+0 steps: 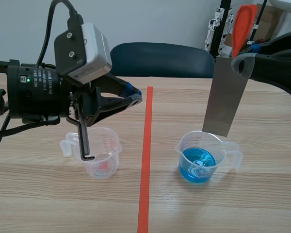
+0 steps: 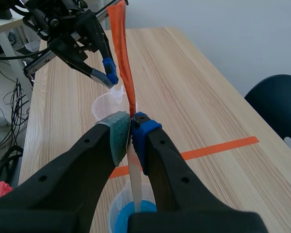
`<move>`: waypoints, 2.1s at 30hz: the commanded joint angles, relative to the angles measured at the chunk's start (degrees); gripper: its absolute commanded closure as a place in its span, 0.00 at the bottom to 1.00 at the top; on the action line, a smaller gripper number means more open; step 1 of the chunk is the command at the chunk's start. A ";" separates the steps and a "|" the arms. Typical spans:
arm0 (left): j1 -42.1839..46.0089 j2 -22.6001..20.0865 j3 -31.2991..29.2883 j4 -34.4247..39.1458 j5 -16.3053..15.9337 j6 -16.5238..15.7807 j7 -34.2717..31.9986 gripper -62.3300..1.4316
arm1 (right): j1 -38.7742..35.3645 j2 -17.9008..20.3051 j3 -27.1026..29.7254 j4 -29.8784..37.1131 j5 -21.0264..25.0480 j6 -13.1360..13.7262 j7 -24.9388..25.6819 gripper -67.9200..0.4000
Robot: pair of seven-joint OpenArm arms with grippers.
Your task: Do the redox reaction experiment. move the plate over the blue solution
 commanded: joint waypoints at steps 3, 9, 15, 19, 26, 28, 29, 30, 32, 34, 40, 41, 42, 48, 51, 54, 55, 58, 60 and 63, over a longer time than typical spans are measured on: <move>-0.92 1.31 0.04 0.61 -0.74 0.33 0.28 0.94 | 0.68 0.92 0.85 0.48 0.85 0.68 1.40 0.99; -3.32 2.34 3.08 -2.08 -0.72 0.28 0.57 0.94 | 0.68 0.90 0.85 0.48 0.85 0.68 1.40 0.99; -5.81 4.42 4.59 -6.01 -0.76 -1.27 0.37 0.93 | 0.68 0.92 0.85 0.48 0.83 0.68 1.38 0.99; -7.67 5.25 6.49 -6.03 -0.72 -1.86 0.55 0.93 | 0.68 0.92 0.85 0.48 0.83 0.68 1.38 0.99; -9.11 6.82 8.46 -7.15 -0.55 -2.32 0.92 0.93 | 0.68 0.92 0.85 0.48 0.83 0.68 1.36 0.99; -9.55 6.99 9.07 -7.39 -0.55 -2.49 0.85 0.93 | 0.68 0.92 0.85 0.48 0.83 0.68 1.38 0.99; -9.60 7.10 9.33 -7.45 -0.52 -2.51 0.87 0.93 | 0.68 0.92 0.85 0.48 0.83 0.68 1.38 0.99; -9.81 7.23 9.55 -7.56 -0.52 -2.69 0.87 0.93 | 0.68 0.90 0.85 0.48 0.83 0.68 1.38 0.99; -10.29 7.56 10.14 -7.98 -0.52 -2.73 0.90 0.93 | 0.68 0.90 0.85 0.48 0.85 0.68 1.40 0.99; -10.56 7.96 10.71 -8.33 -0.52 -2.71 0.90 0.93 | 0.68 0.90 0.85 0.48 0.85 0.68 1.38 0.99; -10.64 8.85 11.32 -9.05 -0.52 -2.73 0.94 0.93 | 0.68 0.92 0.85 0.48 0.85 0.68 1.36 0.99; -10.67 8.85 11.30 -9.05 -0.52 -2.69 0.94 0.93 | 0.68 0.92 0.85 0.48 0.85 0.68 1.36 0.99; -10.71 8.83 11.30 -9.05 -0.52 -2.69 0.94 0.93 | 0.68 0.92 0.85 0.48 0.85 0.68 1.36 0.99; -11.13 8.83 11.30 -9.05 -0.55 -2.71 0.96 0.93 | 0.68 0.92 0.85 0.48 0.83 0.68 1.33 0.99; -11.13 8.83 11.30 -9.05 -0.55 -2.69 0.96 0.93 | 0.68 0.92 0.85 0.48 0.83 0.68 1.36 0.99; -11.13 8.83 11.30 -9.05 -0.55 -2.69 0.96 0.93 | 0.68 0.92 0.85 0.48 0.83 0.68 1.36 0.99; -11.13 8.83 11.30 -9.05 -0.55 -2.69 0.96 0.93 | 0.68 0.92 0.85 0.48 0.83 0.68 1.36 0.99; -11.13 8.83 11.30 -9.05 -0.55 -2.69 0.96 0.93 | 0.68 0.92 0.85 0.48 0.83 0.68 1.38 0.99; -11.13 8.83 11.30 -9.05 -0.55 -2.69 0.96 0.93 | 0.68 0.92 0.85 0.48 0.85 0.68 1.38 0.99; -11.13 8.83 11.30 -9.05 -0.55 -2.69 0.94 0.93 | 0.68 0.92 0.85 0.48 0.85 0.68 1.38 0.99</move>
